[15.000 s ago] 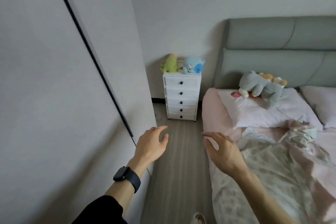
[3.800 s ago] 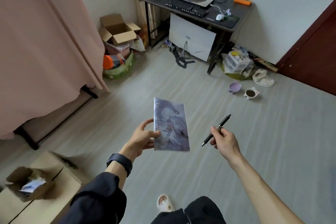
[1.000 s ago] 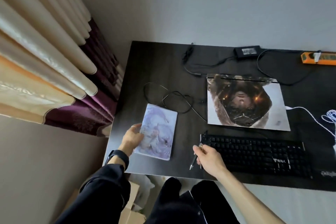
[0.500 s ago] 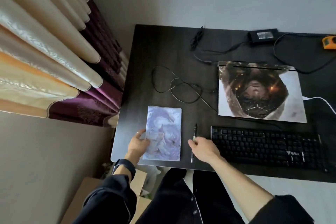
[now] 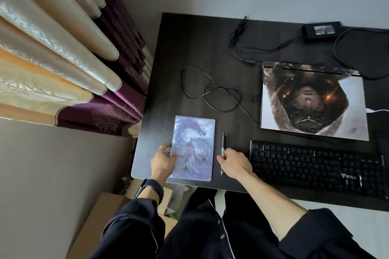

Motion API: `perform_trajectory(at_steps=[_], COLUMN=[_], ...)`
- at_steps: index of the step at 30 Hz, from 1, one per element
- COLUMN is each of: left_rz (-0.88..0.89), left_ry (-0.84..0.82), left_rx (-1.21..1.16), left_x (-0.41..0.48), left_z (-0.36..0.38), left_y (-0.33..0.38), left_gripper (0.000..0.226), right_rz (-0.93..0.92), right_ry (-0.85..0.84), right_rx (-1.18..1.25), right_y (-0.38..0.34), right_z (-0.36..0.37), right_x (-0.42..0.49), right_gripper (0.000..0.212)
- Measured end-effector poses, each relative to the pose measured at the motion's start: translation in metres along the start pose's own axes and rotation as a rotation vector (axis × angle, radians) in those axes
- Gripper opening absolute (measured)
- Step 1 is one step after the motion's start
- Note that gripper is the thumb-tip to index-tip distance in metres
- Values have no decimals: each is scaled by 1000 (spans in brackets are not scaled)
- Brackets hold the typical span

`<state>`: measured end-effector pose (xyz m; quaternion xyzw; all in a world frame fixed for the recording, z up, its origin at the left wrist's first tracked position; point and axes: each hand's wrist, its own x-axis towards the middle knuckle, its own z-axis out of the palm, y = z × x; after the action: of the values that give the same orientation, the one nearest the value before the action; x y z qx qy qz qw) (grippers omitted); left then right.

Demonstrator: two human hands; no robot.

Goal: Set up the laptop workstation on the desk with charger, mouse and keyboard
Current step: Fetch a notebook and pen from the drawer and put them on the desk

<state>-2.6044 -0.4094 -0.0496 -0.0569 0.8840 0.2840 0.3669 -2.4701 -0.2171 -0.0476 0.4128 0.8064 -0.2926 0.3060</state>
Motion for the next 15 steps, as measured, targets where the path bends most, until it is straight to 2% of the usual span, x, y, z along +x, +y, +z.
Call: perform_trajectory(at_steps=[5,15], left_rz=[8,3], left_ry=[14,10], left_rx=[-19,18], left_x=[-3,-1], left_z=[1,4], left_y=[2,2], left_gripper=[36,38], right_rz=[-41,27], right_ry=[142,140], right_rx=[72,212], right_y=[-12,-10], right_z=[3,11], right_x=[2,2], right_gripper=[29,29])
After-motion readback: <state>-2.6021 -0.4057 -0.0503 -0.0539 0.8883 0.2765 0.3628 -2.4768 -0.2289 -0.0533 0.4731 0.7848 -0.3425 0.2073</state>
